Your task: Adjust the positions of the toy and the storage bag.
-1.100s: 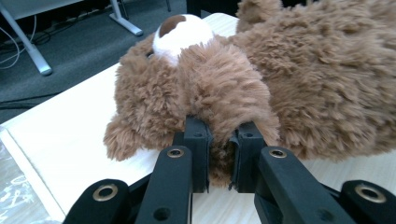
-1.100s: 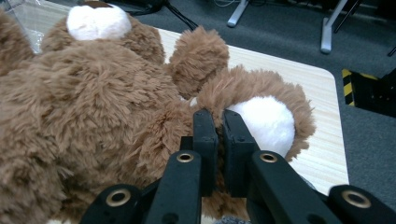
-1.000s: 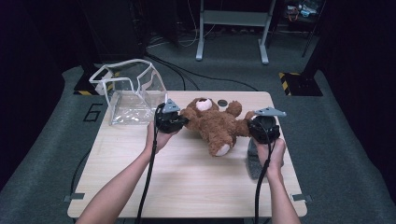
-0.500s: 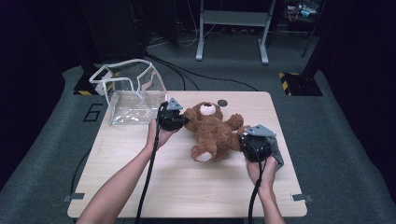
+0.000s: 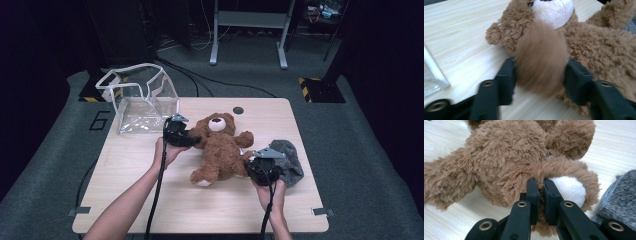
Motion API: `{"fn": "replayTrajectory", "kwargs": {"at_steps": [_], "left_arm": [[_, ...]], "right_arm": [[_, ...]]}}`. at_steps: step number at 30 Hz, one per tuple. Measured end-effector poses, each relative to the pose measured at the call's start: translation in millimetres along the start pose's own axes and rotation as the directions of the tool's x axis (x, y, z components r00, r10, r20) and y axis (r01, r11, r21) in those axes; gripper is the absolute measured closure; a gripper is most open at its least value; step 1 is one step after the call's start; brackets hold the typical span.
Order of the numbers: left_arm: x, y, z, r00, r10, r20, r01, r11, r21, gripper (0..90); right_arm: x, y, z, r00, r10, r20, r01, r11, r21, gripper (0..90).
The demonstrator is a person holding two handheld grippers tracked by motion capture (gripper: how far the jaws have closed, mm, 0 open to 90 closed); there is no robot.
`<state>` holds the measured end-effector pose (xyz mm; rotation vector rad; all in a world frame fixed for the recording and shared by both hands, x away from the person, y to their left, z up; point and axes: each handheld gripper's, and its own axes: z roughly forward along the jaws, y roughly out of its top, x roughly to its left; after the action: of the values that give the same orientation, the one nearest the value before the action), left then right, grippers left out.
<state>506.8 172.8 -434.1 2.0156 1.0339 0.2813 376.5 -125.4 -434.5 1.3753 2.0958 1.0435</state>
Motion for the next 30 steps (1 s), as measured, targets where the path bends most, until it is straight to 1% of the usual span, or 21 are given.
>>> {"fn": "replayTrajectory", "kwargs": {"at_steps": [1, 2, 3, 4, 5, 7, 9, 11, 13, 16, 17, 18, 20, 21, 22, 23, 24, 25, 27, 29, 30], "left_arm": [[-1.7, 2.5, -2.0, 0.9999, -0.015, -0.002, 0.015, 0.9999, -0.003, 36.0], [-4.1, 5.6, -3.6, 0.9998, -0.02, -0.009, 0.02, 0.9998, -0.004, 32.0], [-7.0, 8.8, -4.1, 0.9995, -0.03, -0.007, 0.03, 0.9995, -0.009, 28.8], [-10.4, 12.3, -4.1, 0.9993, -0.036, -0.01, 0.036, 0.9993, -0.01, 26.1], [-13.4, 15.9, -3.5, 0.9994, -0.032, -0.009, 0.032, 0.9995, -0.005, 23.6], [-20.1, 21.6, 0.4, 0.9986, -0.053, -0.006, 0.053, 0.9986, -0.005, 19.1], [-28.6, 26.8, 8.4, 0.9947, -0.103, 0.009, 0.103, 0.9946, -0.011, 15.6], [-33.6, 29.9, 16.1, 0.9946, -0.104, -0.003, 0.104, 0.9946, -0.001, 14.7], [-37.7, 32.4, 28.2, 0.9893, -0.146, -0.005, 0.146, 0.9892, 0.013, 12.0], [-42.0, 34.3, 42.5, 0.9815, -0.191, -0.008, 0.192, 0.9812, 0.023, 9.5], [-43.6, 34.7, 46.4, 0.9827, -0.183, -0.026, 0.184, 0.9825, 0.03, 8.9], [-45.5, 35.1, 50.6, 0.9823, -0.185, -0.029, 0.186, 0.9821, 0.03, 8.7], [-49.0, 35.8, 57.5, 0.9765, -0.211, -0.041, 0.213, 0.9767, 0.03, 7.8], [-48.9, 36.3, 60.3, 0.9766, -0.211, -0.044, 0.212, 0.9766, 0.035, 7.8], [-48.9, 36.3, 63.7, 0.9734, -0.224, -0.05, 0.226, 0.9734, 0.039, 7.6], [-47.2, 35.8, 66.8, 0.9731, -0.219, -0.07, 0.223, 0.9741, 0.041, 7.3], [-46.4, 35.1, 69.2, 0.9698, -0.233, -0.073, 0.236, 0.971, 0.038, 7.4], [-44.0, 34.2, 72.1, 0.9695, -0.231, -0.082, 0.236, 0.9705, 0.051, 7.2], [-42.5, 33.4, 75.0, 0.9674, -0.234, -0.097, 0.24, 0.9692, 0.055, 7.1], [-41.6, 32.2, 78.1, 0.9658, -0.234, -0.113, 0.242, 0.9681, 0.066, 6.9], [-41.5, 31.2, 79.5, 0.9641, -0.237, -0.12, 0.246, 0.9667, 0.069, 6.5]], "right_arm": [[-0.5, -0.5, 1.0, 1.0, 0.001, -0.002, -0.001, 1.0, 0.003, 84.2], [-0.9, -1.4, 2.0, 0.9999, 0.004, -0.009, -0.004, 1.0, 0.005, 84.2], [-0.4, -2.3, 2.7, 0.9999, 0.006, -0.01, -0.006, 1.0, 0.008, 84.1], [0.0, -3.2, 4.0, 0.9999, -0.002, -0.011, 0.002, 1.0, 0.01, 84.1], [1.0, -4.0, 4.8, 1.0, -0.007, -0.007, 0.007, 1.0, 0.014, 84.0], [2.8, -5.4, 5.7, 0.9999, -0.012, -0.002, 0.012, 1.0, 0.017, 83.8], [3.6, -6.6, 6.3, 0.9999, -0.014, -0.003, 0.014, 1.0, 0.012, 83.8], [3.9, -7.6, 6.5, 0.9999, -0.016, -0.001, 0.016, 1.0, 0.017, 83.7], [3.6, -9.0, 7.0, 0.9998, -0.019, 0.001, 0.019, 1.0, 0.017, 83.6], [3.8, -11.5, 7.4, 0.9998, -0.019, 0.002, 0.019, 1.0, 0.019, 83.6], [3.9, -12.4, 7.4, 0.9996, -0.028, 0.002, 0.028, 0.999, 0.021, 83.5], [4.1, -13.2, 7.5, 0.9996, -0.03, -0.001, 0.03, 0.999, 0.02, 83.5], [5.2, -13.5, 7.3, 0.9995, -0.031, -0.001, 0.031, 0.999, 0.02, 83.5], [6.0, -13.4, 7.1, 0.9996, -0.028, -0.006, 0.028, 0.999, 0.017, 83.5], [6.4, -13.1, 7.1, 0.9993, -0.038, -0.006, 0.038, 0.999, 0.014, 83.5], [7.6, -12.8, 6.8, 0.9994, -0.034, -0.008, 0.034, 0.999, 0.014, 83.4], [8.6, -12.3, 6.4, 0.9991, -0.04, -0.01, 0.04, 0.999, 0.013, 83.3], [9.0, -12.1, 6.2, 0.9987, -0.049, -0.015, 0.049, 0.999, 0.013, 83.2], [12.3, -11.4, 5.6, 0.9987, -0.048, -0.019, 0.048, 0.999, 0.009, 83.1], [14.5, -10.8, 6.7, 0.9978, -0.061, -0.026, 0.061, 0.998, 0.004, 82.8], [16.6, -10.6, 7.4, 0.9978, -0.062, -0.026, 0.062, 0.998, 0.01, 82.7]]}}
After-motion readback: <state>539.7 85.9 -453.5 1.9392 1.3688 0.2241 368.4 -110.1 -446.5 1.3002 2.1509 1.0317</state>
